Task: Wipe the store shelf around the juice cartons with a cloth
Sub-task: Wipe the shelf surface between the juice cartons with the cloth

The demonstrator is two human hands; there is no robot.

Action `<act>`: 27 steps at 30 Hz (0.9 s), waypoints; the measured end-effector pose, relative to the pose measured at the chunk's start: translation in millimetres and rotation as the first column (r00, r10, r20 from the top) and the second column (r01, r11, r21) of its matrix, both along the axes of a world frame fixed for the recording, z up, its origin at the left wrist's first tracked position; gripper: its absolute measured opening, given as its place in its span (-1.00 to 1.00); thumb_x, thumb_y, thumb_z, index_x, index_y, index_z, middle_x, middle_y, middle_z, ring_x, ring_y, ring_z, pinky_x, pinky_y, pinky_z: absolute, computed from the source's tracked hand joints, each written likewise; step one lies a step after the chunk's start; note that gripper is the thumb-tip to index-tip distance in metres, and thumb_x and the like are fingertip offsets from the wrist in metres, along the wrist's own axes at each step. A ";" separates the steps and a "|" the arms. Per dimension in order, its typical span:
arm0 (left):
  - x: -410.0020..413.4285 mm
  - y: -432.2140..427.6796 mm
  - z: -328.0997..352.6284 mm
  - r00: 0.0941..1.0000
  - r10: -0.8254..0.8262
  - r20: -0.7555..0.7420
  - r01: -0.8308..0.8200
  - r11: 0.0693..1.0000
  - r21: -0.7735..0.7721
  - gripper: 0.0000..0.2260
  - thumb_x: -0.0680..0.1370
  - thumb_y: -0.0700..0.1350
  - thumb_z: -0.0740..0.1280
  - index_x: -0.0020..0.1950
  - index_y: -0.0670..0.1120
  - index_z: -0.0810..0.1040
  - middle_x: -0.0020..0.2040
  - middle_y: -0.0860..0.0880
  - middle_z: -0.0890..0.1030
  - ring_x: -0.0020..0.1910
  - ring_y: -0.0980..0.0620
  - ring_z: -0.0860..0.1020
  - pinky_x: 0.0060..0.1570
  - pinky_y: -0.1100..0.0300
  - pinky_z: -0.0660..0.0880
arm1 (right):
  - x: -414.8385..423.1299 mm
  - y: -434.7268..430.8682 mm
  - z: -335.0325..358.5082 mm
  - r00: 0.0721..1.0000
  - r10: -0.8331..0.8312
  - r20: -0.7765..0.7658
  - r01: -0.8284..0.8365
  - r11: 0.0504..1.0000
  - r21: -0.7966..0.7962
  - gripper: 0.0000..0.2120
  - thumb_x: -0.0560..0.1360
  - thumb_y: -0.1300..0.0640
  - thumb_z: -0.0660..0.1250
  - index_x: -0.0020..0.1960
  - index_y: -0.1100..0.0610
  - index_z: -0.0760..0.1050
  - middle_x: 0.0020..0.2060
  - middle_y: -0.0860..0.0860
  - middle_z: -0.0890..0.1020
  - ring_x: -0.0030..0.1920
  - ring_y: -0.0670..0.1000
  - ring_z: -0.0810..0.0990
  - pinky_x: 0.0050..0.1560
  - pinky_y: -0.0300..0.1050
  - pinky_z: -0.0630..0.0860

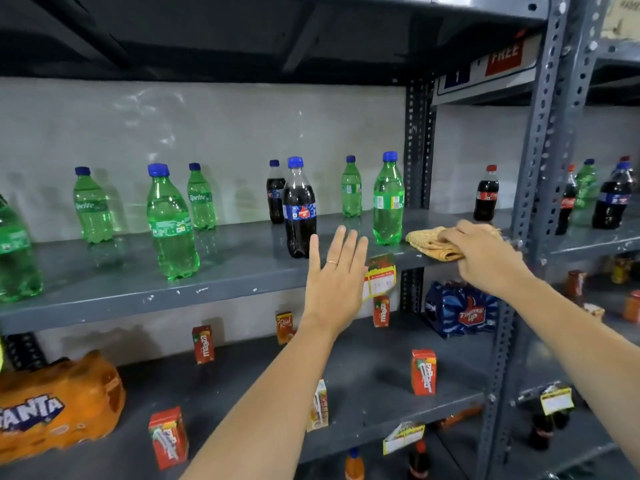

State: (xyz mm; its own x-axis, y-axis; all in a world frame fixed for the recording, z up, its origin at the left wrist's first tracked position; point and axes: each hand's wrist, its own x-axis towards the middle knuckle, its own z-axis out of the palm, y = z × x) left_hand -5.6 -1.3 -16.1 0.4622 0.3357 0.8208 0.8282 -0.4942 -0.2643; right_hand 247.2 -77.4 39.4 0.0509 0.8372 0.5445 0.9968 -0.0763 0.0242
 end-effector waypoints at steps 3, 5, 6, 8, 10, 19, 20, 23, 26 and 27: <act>4.0 -29.5 -42.4 0.978 -0.205 0.035 0.203 0.977 0.058 -0.47 0.56 -0.14 0.13 0.53 -0.15 0.15 0.55 -0.13 0.17 0.55 -0.12 0.03 0.46 -0.23 -0.18 | -9.9 -22.7 -63.8 0.996 -0.004 -0.085 0.016 0.989 0.144 -0.35 0.36 0.41 0.29 0.41 0.08 0.36 0.23 0.10 0.44 0.17 0.17 0.47 0.05 0.07 0.58; 10.3 -50.5 -97.8 0.951 -0.308 -0.030 0.305 0.950 -0.059 -0.48 0.55 -0.11 0.15 0.51 -0.14 0.18 0.54 -0.11 0.21 0.53 -0.12 0.11 0.49 -0.16 -0.06 | -6.1 -32.0 -110.4 0.977 0.024 -0.214 0.015 0.984 0.180 -0.31 0.32 0.48 0.27 0.41 0.10 0.38 0.26 0.11 0.46 0.12 0.18 0.52 0.01 0.08 0.58; 14.3 -56.7 -128.8 0.951 -0.304 -0.048 0.290 0.938 -0.189 -0.47 0.53 -0.11 0.17 0.50 -0.14 0.22 0.53 -0.10 0.24 0.52 -0.10 0.16 0.49 -0.10 0.01 | -0.3 -32.6 -130.1 0.960 0.017 -0.278 0.033 0.984 0.174 -0.32 0.32 0.49 0.25 0.40 0.12 0.40 0.29 0.12 0.47 0.11 0.20 0.54 0.01 0.10 0.58; 19.9 -65.4 -194.7 0.981 -0.189 -0.045 0.145 0.866 -0.479 -0.46 0.47 -0.10 0.21 0.46 -0.12 0.33 0.51 -0.05 0.27 0.48 -0.06 0.26 0.47 0.04 0.14 | 17.7 -24.9 -162.0 0.914 -0.063 -0.400 0.117 0.987 0.114 -0.40 0.38 0.46 0.26 0.37 0.13 0.45 0.31 0.12 0.52 0.14 0.22 0.58 0.06 0.10 0.55; 18.3 -70.9 -245.3 0.990 -0.111 -0.089 0.014 0.698 -0.716 -0.43 0.39 -0.02 0.35 0.40 -0.13 0.45 0.48 -0.04 0.29 0.44 -0.06 0.35 0.37 0.14 0.28 | 31.8 -12.4 -182.7 0.870 -0.160 -0.466 0.200 0.979 0.037 -0.47 0.42 0.39 0.27 0.36 0.09 0.47 0.28 0.11 0.56 0.15 0.23 0.59 0.06 0.07 0.53; 46.1 -58.8 -333.1 0.985 0.003 -0.172 -0.145 0.558 -0.817 -0.39 0.38 0.12 0.14 0.34 -0.16 0.45 0.35 -0.14 0.50 0.39 -0.15 0.26 0.40 -0.05 -0.05 | 92.8 100.9 -260.2 0.893 -0.259 -0.368 0.091 0.905 -0.416 -0.43 0.44 0.23 0.33 0.40 -0.11 0.37 0.38 0.04 0.45 0.29 0.13 0.49 0.28 0.09 0.45; 46.4 -58.2 -337.4 0.987 0.000 -0.158 -0.131 0.561 -0.817 -0.37 0.39 0.12 0.16 0.38 -0.17 0.36 0.41 -0.13 0.44 0.42 -0.15 0.22 0.41 -0.06 -0.04 | 96.3 109.3 -278.0 0.894 -0.265 -0.363 0.074 0.884 -0.463 -0.53 0.48 0.14 0.32 0.38 -0.06 0.41 0.36 0.07 0.47 0.30 0.12 0.48 0.33 0.07 0.42; 42.5 -59.7 -344.6 0.989 0.014 -0.147 -0.127 0.585 -0.801 -0.38 0.44 0.12 0.11 0.43 -0.18 0.28 0.45 -0.16 0.37 0.43 -0.14 0.24 0.41 -0.03 -0.01 | 83.0 95.4 -305.4 0.906 -0.278 -0.318 0.058 0.828 -0.558 -0.65 0.59 0.24 0.13 0.36 0.19 0.41 0.33 0.12 0.50 0.29 0.12 0.50 0.26 -0.07 0.41; 41.8 -58.0 -341.6 0.986 0.016 -0.166 -0.144 0.584 -0.799 -0.40 0.47 0.11 0.10 0.43 -0.18 0.32 0.44 -0.14 0.41 0.43 -0.09 0.25 0.39 0.02 0.01 | 86.2 78.0 -333.4 0.913 -0.201 -0.356 -0.008 0.862 -0.507 -0.40 0.52 0.41 0.12 0.52 0.11 0.17 0.51 0.06 0.25 0.46 0.14 0.30 0.39 -0.03 0.32; 41.2 -57.8 -339.8 0.985 0.014 -0.172 -0.149 0.575 -0.804 -0.41 0.48 0.10 0.10 0.44 -0.17 0.33 0.44 -0.13 0.40 0.44 -0.08 0.23 0.40 0.03 0.01 | 90.1 76.4 -339.1 0.916 -0.180 -0.359 -0.018 0.876 -0.482 -0.32 0.48 0.44 0.14 0.54 0.06 0.14 0.53 0.03 0.19 0.50 0.11 0.21 0.45 -0.02 0.25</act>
